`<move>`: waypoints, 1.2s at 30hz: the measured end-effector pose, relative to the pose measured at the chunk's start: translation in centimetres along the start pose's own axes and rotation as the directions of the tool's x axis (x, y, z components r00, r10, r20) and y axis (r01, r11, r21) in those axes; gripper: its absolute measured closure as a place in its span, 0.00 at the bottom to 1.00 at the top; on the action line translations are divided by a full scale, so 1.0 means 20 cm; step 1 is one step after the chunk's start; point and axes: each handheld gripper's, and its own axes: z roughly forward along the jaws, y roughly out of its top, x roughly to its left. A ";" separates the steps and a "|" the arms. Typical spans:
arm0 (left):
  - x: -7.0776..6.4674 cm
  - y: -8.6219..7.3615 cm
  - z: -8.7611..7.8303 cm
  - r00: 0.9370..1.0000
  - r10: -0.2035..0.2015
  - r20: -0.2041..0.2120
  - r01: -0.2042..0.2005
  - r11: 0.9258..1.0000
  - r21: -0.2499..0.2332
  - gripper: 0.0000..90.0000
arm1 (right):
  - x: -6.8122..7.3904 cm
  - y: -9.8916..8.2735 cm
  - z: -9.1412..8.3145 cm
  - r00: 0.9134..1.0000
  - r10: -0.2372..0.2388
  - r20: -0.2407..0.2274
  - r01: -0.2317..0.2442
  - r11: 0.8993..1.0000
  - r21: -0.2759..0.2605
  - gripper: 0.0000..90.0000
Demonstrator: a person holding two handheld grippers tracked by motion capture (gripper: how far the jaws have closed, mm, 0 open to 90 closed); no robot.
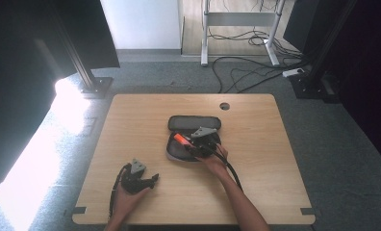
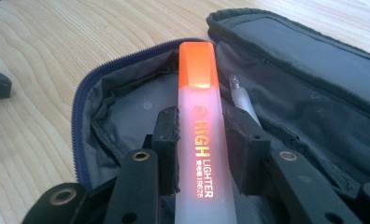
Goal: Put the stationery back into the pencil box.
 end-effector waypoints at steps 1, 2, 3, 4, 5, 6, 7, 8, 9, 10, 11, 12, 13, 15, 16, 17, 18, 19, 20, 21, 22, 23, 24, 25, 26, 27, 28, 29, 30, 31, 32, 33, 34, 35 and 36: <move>0.00 0.00 0.00 1.000 0.000 0.000 0.000 1.000 0.000 0.35 | 0.00 0.00 0.00 1.000 0.000 0.001 0.000 1.000 0.002 0.73; 0.00 0.00 0.00 1.000 0.000 0.000 0.000 1.000 0.000 0.35 | 0.00 0.00 0.00 1.000 -0.001 0.001 0.001 1.000 0.004 0.73; 0.00 0.00 0.00 1.000 0.000 0.000 0.000 1.000 0.000 0.35 | -0.01 -0.01 0.01 1.000 -0.001 0.003 0.001 1.000 0.006 0.73; 0.00 0.00 0.00 1.000 0.000 -0.001 0.000 1.000 0.000 0.35 | -0.01 -0.01 0.01 1.000 0.000 0.003 0.000 1.000 0.008 0.73; 0.00 0.00 0.00 1.000 0.000 0.000 0.000 1.000 0.000 0.35 | -0.01 -0.01 0.01 1.000 -0.001 0.005 0.001 1.000 0.011 0.73; 0.00 0.00 0.00 1.000 0.000 0.000 0.000 1.000 0.000 0.35 | -0.01 -0.01 0.02 1.000 -0.003 0.007 0.003 1.000 0.014 0.73; 0.00 0.00 0.00 1.000 0.000 0.000 0.000 1.000 0.000 0.35 | -0.01 -0.01 0.02 1.000 -0.005 0.009 0.005 1.000 0.016 0.73; 0.00 0.00 0.00 1.000 0.000 -0.001 0.000 1.000 0.000 0.35 | -0.01 -0.02 0.02 1.000 -0.007 0.009 0.007 1.000 0.019 0.73; 0.00 0.00 0.00 1.000 0.000 0.000 0.000 1.000 0.000 0.35 | -0.01 -0.02 0.03 1.000 -0.009 0.010 0.009 1.000 0.023 0.73; 0.00 0.00 0.00 1.000 0.000 0.000 0.000 1.000 0.001 0.35 | -0.01 -0.02 0.03 1.000 -0.015 0.014 0.015 1.000 0.027 0.73; 0.00 0.00 0.00 1.000 0.000 0.000 0.000 1.000 0.001 0.35 | 0.00 -0.02 0.03 1.000 -0.017 0.014 0.017 0.999 0.033 0.73; 0.00 0.00 0.00 1.000 0.000 0.000 0.000 1.000 0.001 0.35 | 0.00 -0.02 0.04 1.000 -0.018 0.014 0.017 0.999 0.036 0.73; 0.00 0.00 0.00 1.000 0.000 0.000 0.000 1.000 0.001 0.35 | 0.00 -0.02 0.04 1.000 -0.019 0.013 0.018 0.999 0.039 0.73; 0.00 0.00 0.00 1.000 0.000 0.000 0.000 1.000 0.001 0.35 | 0.00 -0.03 0.05 1.000 -0.023 0.020 0.022 0.999 0.045 0.73; 0.00 0.00 0.00 1.000 0.000 0.000 0.000 1.000 0.001 0.35 | 0.00 -0.03 0.05 0.999 -0.025 0.025 0.024 0.998 0.051 0.73; 0.00 0.00 0.00 1.000 0.000 0.000 0.000 1.000 0.001 0.35 | 0.01 -0.03 0.05 0.999 -0.032 0.030 0.031 0.998 0.053 0.73; 0.00 0.00 0.00 1.000 0.000 0.001 0.000 1.000 0.001 0.35 | 0.01 -0.03 0.05 0.999 -0.041 0.030 0.039 0.998 0.056 0.73; 0.00 0.00 0.00 1.000 0.000 0.001 0.000 1.000 0.001 0.35 | 0.01 -0.03 0.05 0.998 -0.046 0.033 0.044 0.997 0.059 0.73; 0.00 0.00 0.00 1.000 0.000 0.001 0.000 1.000 0.001 0.35 | 0.01 -0.03 0.05 0.998 -0.051 0.035 0.049 0.997 0.061 0.73; 0.00 0.00 0.00 1.000 0.000 0.001 0.000 1.000 0.001 0.35 | 0.01 -0.03 0.05 0.998 -0.050 0.034 0.048 0.997 0.061 0.73; 0.00 0.00 0.00 1.000 0.000 0.000 0.000 1.000 0.001 0.35 | 0.01 -0.03 0.05 0.999 -0.044 0.033 0.042 0.997 0.060 0.73; 0.00 0.00 0.00 1.000 0.000 0.000 0.000 1.000 0.001 0.35 | 0.01 -0.03 0.05 0.999 -0.043 0.034 0.041 0.997 0.060 0.73; 0.00 0.00 0.00 1.000 0.000 0.001 0.000 1.000 0.001 0.35 | 0.01 -0.03 0.05 0.999 -0.041 0.033 0.039 0.997 0.060 0.73; 0.00 0.00 0.00 1.000 0.000 0.001 0.000 1.000 0.001 0.35 | 0.01 -0.03 0.05 0.999 -0.038 0.033 0.036 0.998 0.058 0.72; 0.00 0.00 0.00 1.000 0.000 0.000 0.000 1.000 0.001 0.35 | 0.01 -0.03 0.05 0.999 -0.036 0.031 0.034 0.998 0.055 0.72; 0.00 0.00 0.00 1.000 0.000 0.000 0.000 1.000 0.001 0.35 | 0.01 -0.03 0.05 0.999 -0.035 0.029 0.033 0.998 0.052 0.72; 0.00 0.00 0.00 1.000 0.000 0.001 0.000 1.000 0.001 0.35 | 0.01 -0.03 0.04 0.999 -0.029 0.024 0.028 0.998 0.049 0.72; 0.00 0.00 0.00 1.000 0.000 0.001 0.000 1.000 0.001 0.35 | 0.01 -0.03 0.04 0.999 -0.026 0.021 0.025 0.999 0.045 0.70; 0.00 0.00 0.00 1.000 0.000 0.001 0.000 1.000 0.001 0.35 | 0.01 -0.03 0.04 0.999 -0.023 0.023 0.022 0.999 0.036 0.67; 0.00 0.00 0.00 1.000 0.000 0.000 0.000 1.000 0.001 0.35 | 0.01 -0.03 0.03 0.999 -0.021 0.028 0.020 0.999 0.029 0.64; 0.00 0.00 0.00 1.000 0.000 0.000 0.000 1.000 0.001 0.35 | 0.01 -0.03 0.03 0.999 -0.019 0.027 0.018 1.000 0.025 0.62; 0.00 0.00 0.00 1.000 0.000 -0.001 0.000 1.000 0.000 0.35 | 0.01 -0.03 0.02 1.000 -0.017 0.022 0.016 1.000 0.023 0.61; 0.00 0.00 0.00 1.000 0.000 0.000 0.000 1.000 0.000 0.35 | 0.01 -0.02 0.02 1.000 -0.017 0.024 0.017 1.000 0.021 0.60; 0.00 0.00 0.00 1.000 0.000 0.000 0.000 1.000 0.000 0.35 | 0.02 -0.02 0.02 1.000 -0.016 0.025 0.015 1.000 0.017 0.59; 0.00 0.00 0.00 1.000 0.000 0.000 0.000 1.000 0.000 0.35 | 0.02 -0.02 0.01 1.000 -0.016 0.027 0.015 1.000 0.013 0.59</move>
